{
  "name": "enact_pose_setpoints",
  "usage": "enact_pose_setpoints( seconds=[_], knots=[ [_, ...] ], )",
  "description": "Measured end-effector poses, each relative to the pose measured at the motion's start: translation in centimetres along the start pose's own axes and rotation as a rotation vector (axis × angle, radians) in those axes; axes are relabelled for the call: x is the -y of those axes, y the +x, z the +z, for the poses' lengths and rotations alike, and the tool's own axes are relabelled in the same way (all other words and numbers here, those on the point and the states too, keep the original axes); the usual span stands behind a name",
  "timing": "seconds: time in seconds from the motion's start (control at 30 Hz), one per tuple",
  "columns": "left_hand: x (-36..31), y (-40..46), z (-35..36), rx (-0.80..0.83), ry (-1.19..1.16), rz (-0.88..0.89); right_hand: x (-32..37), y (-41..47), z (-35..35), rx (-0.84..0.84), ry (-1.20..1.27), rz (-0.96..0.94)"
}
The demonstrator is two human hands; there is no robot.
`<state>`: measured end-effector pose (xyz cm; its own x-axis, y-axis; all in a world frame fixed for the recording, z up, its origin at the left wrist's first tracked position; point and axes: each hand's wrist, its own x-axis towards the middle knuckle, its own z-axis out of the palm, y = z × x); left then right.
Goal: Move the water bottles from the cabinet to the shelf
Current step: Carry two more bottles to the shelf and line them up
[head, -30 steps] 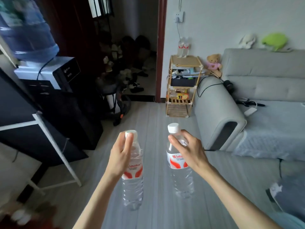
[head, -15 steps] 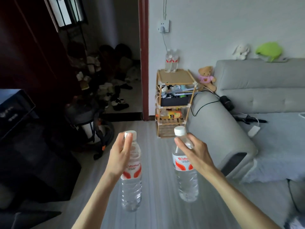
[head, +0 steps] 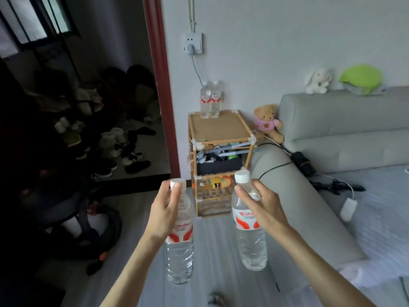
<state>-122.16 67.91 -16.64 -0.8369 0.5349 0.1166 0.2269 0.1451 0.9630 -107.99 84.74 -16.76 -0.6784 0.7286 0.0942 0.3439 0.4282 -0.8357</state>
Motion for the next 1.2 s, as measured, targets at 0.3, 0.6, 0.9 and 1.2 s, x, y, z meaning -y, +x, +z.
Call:
enact_pose_setpoints(
  seconds=[0.3, 0.6, 0.9, 1.2],
  knots=[
    [-1.2, 17.7, 6.8, -0.016, -0.023, 0.032, -1.3, 19.2, -1.9, -0.024, -0.001, -0.019],
    [0.1, 33.9, 12.9, 0.033, -0.047, 0.068, -3.7, 35.0, -1.4, -0.03, 0.029, -0.003],
    [0.3, 50.4, 17.6, 0.107, -0.12, 0.092, -5.4, 51.3, 0.1, -0.048, 0.015, 0.06],
    [3.1, 58.2, 21.5, 0.16, 0.014, 0.075, -8.4, 61.6, 1.5, 0.073, 0.07, 0.072]
  ],
)
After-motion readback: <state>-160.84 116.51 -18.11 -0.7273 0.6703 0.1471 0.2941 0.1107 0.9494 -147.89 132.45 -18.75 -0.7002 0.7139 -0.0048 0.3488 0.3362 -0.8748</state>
